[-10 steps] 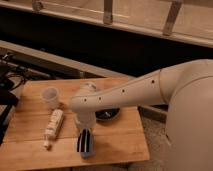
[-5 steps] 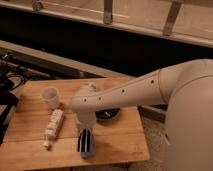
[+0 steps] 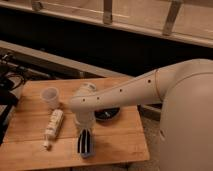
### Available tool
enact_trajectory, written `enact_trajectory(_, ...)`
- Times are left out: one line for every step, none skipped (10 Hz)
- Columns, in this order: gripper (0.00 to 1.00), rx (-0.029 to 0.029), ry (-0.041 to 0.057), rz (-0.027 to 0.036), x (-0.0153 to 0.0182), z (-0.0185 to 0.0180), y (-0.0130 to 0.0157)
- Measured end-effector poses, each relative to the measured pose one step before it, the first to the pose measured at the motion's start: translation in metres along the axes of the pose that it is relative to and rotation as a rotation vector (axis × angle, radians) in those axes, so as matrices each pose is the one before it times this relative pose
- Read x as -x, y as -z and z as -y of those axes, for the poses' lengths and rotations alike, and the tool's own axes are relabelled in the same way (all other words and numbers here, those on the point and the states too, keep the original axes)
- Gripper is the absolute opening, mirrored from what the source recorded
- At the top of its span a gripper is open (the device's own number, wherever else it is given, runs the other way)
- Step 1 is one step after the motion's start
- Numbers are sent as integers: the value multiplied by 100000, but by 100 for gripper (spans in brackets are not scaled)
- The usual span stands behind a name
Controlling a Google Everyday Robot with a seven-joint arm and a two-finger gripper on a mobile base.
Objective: Place the eraser on the white sponge
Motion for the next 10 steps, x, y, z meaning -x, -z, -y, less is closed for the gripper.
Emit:
enact_trajectory(9,126,787,-2758,-45,-126,-1164)
enact_trajectory(8,276,382,-2892,13,-9,-1096)
enact_trajectory(14,472,889,-2591,28,-323,-776)
enact_trajectory(21,362,191,-1023,2,-52,-222)
enact_trajectory(29,482,77,-631,32,-6,-153)
enact_trajectory(44,821,-275,-444,94,203,-60)
enact_trajectory(52,156,-294,62,50,116,40)
enact_trajectory(62,-66,-396,51,8,126,4)
enact_trajectory(69,52,-561,332,56,-24,67)
enact_trajectory(72,-13,244,344,244,-206,105)
